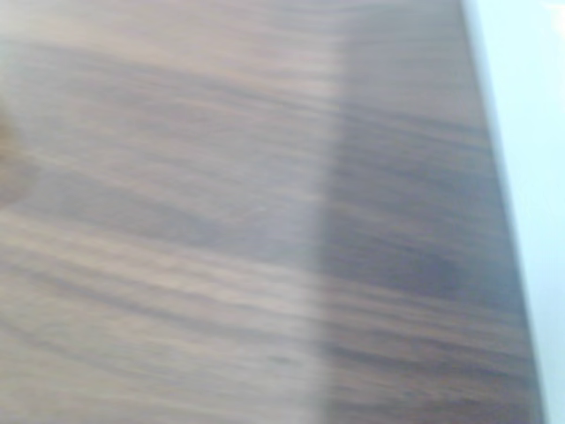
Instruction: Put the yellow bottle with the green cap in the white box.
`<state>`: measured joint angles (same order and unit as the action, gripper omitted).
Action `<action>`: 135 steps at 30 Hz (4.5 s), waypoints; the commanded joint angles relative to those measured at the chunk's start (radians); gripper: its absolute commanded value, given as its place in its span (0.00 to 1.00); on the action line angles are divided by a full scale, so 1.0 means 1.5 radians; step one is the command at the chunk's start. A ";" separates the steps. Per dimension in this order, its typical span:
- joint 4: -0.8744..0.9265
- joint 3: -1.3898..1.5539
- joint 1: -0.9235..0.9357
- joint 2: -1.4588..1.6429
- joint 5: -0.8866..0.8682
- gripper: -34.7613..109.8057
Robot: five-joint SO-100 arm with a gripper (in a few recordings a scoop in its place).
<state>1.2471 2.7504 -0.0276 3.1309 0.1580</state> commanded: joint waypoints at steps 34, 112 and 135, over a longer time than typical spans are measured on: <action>-0.150 -0.283 -0.292 -0.488 0.029 0.24; -0.435 -0.644 -0.312 -1.012 -0.034 0.36; -0.504 -0.632 -0.316 -1.111 0.007 0.41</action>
<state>0.4955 1.8438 -0.5062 1.4419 0.1519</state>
